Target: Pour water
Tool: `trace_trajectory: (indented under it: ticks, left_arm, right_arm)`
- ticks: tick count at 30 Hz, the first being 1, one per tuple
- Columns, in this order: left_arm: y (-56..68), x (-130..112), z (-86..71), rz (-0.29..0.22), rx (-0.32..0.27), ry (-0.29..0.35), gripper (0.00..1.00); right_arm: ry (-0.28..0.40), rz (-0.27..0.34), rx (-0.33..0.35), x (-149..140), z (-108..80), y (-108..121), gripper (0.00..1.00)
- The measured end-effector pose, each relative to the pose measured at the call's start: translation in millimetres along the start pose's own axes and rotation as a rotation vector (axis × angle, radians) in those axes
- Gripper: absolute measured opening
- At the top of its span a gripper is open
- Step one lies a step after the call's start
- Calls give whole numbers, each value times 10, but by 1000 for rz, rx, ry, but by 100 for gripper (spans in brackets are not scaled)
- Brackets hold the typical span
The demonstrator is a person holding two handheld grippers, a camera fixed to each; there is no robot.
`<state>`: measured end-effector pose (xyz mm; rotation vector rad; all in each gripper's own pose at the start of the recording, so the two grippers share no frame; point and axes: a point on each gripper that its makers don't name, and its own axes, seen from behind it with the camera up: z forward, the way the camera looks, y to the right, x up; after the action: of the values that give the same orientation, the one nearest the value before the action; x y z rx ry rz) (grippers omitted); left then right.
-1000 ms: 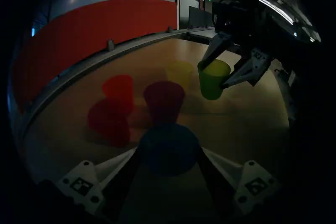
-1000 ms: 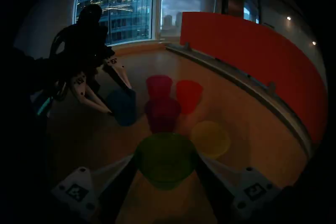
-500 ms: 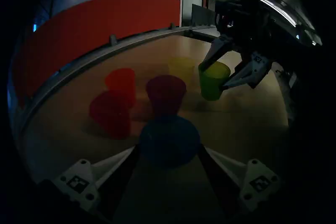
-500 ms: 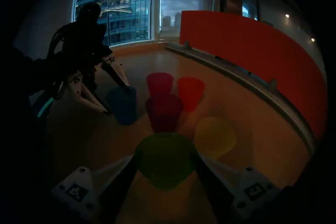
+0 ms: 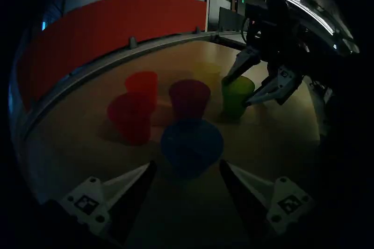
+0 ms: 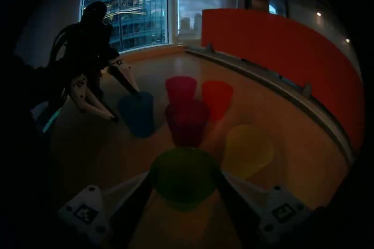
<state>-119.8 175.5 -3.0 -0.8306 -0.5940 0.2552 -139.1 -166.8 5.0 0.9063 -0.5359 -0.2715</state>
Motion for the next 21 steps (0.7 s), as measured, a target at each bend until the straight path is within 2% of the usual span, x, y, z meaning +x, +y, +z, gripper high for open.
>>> trace_trajectory:
  ticks: [21]
  left_arm:
    - [8, -12, -43, 11, 13, 4, 100]
  right_arm:
    - [-17, -5, -24, -77, -45, -10, 99]
